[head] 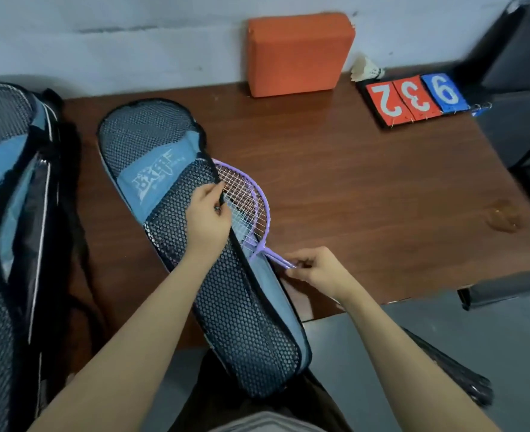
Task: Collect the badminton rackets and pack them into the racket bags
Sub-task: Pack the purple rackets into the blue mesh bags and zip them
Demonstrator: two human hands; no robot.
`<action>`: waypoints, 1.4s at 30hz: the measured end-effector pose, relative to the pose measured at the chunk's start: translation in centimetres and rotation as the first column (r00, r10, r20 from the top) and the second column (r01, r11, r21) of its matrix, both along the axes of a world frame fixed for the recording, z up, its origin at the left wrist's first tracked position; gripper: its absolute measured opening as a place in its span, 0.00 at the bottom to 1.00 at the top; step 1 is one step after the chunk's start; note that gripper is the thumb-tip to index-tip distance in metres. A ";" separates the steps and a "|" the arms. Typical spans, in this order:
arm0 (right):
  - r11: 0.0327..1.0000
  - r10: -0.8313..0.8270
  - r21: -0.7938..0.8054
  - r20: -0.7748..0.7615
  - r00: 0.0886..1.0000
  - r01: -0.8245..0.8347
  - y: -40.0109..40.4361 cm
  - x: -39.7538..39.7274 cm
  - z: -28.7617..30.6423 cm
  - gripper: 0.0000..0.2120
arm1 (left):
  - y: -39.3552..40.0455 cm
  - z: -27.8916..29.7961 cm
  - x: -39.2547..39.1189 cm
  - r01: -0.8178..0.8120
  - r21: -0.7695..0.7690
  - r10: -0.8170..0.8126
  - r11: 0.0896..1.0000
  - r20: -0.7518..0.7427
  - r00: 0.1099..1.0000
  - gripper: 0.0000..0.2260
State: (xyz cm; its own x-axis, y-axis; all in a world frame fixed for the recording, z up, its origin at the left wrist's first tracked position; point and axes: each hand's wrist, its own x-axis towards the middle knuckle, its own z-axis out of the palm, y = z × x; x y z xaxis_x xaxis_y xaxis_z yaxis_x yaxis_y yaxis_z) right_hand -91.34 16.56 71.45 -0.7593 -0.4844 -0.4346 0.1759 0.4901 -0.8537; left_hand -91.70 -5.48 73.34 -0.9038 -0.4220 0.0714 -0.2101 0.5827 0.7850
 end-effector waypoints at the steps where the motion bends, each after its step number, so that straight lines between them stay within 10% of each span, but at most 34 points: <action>1: 1.000 -0.015 -0.007 0.013 1.000 0.016 -0.5 -0.1 0.1 0.15 | 0.1 0.0 0.3 0.014 0.020 -0.014 1.000 -0.015 1.000 0.18; 16: 0.854 -0.396 -0.103 0.508 0.765 0.510 -8.5 -0.2 0.6 0.12 | -5.3 1.9 3.3 -0.045 0.024 0.046 0.999 -0.047 0.998 0.15; 25: 0.841 -0.430 -0.057 0.534 0.728 0.538 -8.2 0.1 1.3 0.12 | -5.9 -0.1 3.9 0.183 -0.393 -0.078 0.901 0.268 0.960 0.17; 36: 0.769 -0.503 -0.104 0.511 0.697 0.630 -10.2 1.0 2.3 0.15 | -3.0 3.1 2.9 -0.051 0.254 0.028 0.966 0.095 0.995 0.11; 42: 0.881 -0.470 -0.063 0.004 0.883 0.469 -6.7 0.3 3.1 0.14 | -4.8 2.6 0.0 -0.163 0.391 0.153 0.906 0.056 0.987 0.12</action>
State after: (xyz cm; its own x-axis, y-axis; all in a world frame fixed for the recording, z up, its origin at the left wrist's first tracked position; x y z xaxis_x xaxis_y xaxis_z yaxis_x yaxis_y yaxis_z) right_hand -91.01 9.81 74.53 -0.9088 -0.0951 -0.4063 0.3632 0.2994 -0.8823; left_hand -91.72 -10.24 75.98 -0.8224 -0.5487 -0.1504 -0.2951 0.1854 0.9373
